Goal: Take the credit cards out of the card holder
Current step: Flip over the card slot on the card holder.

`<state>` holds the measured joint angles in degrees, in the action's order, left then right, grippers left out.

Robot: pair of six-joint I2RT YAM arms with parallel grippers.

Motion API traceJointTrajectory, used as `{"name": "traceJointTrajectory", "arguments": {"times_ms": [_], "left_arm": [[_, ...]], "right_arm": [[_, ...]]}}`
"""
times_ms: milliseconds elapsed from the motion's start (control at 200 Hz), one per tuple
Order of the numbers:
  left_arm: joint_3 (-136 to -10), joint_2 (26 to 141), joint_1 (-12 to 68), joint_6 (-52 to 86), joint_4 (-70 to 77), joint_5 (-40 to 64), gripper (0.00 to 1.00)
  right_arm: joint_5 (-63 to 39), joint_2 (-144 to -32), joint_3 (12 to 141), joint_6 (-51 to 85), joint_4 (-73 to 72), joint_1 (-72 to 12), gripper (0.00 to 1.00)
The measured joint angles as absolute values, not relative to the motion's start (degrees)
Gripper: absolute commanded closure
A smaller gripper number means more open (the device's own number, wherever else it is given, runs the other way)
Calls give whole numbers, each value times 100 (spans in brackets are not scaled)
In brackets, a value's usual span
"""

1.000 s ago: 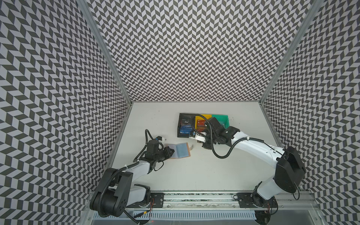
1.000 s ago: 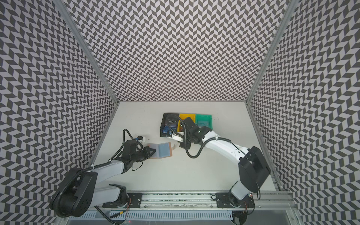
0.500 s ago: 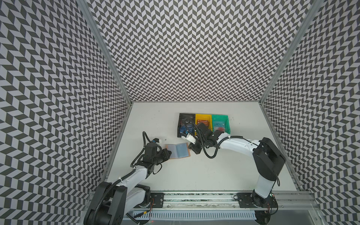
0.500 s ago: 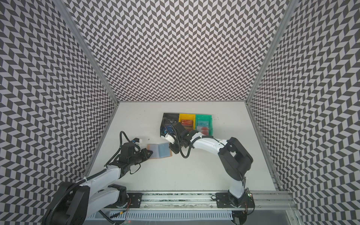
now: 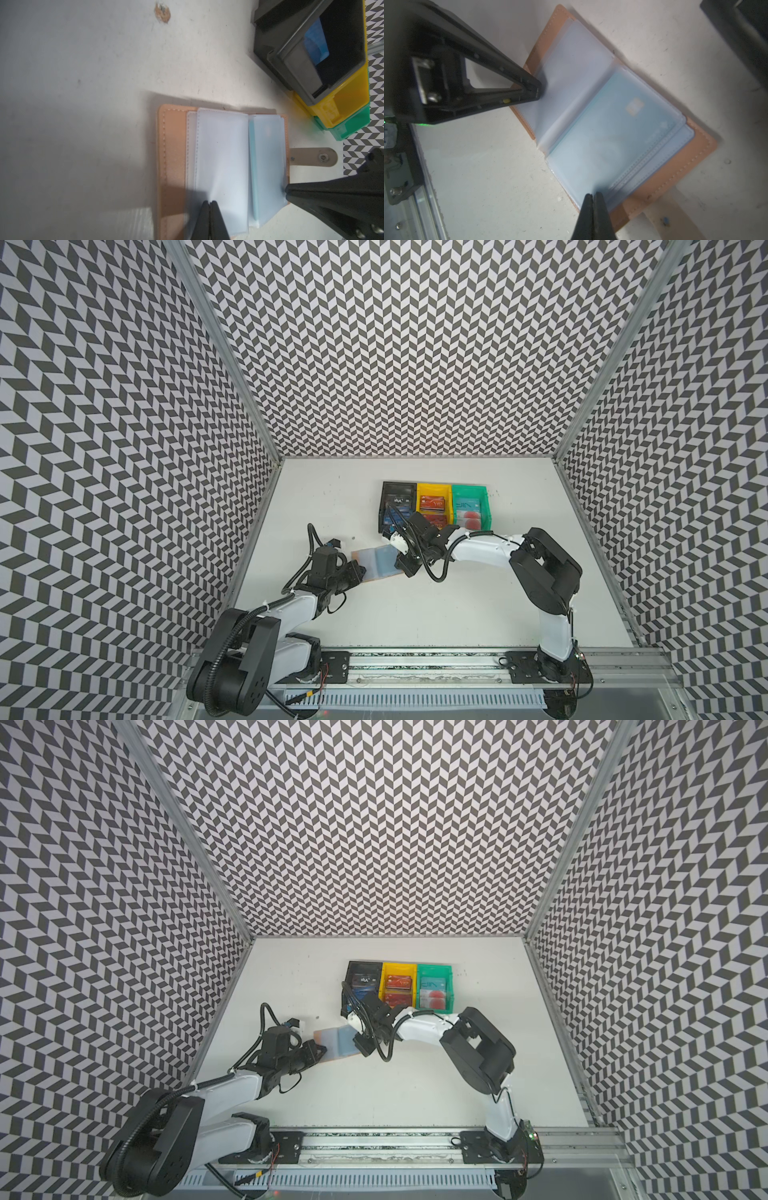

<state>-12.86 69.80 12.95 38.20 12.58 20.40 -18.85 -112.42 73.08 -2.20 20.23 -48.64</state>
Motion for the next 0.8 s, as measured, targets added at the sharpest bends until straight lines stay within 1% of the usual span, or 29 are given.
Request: {"name": "traceJointTrajectory", "arguments": {"times_ms": [185,355,801], "left_arm": [[-1286,7019,1295,3820,1319,2040,93],[-1286,7032,1295,3820,1332,2040,94],[-1269,7052,1297,3815,1393,2040,95]], "right_arm": [[-1793,-11275,7588,-224,2084,-4812,100],[-1737,-11531,7885,-226,2099,-4781,100],[-1634,-11688,7891,-231,2248,-4692,100]]}}
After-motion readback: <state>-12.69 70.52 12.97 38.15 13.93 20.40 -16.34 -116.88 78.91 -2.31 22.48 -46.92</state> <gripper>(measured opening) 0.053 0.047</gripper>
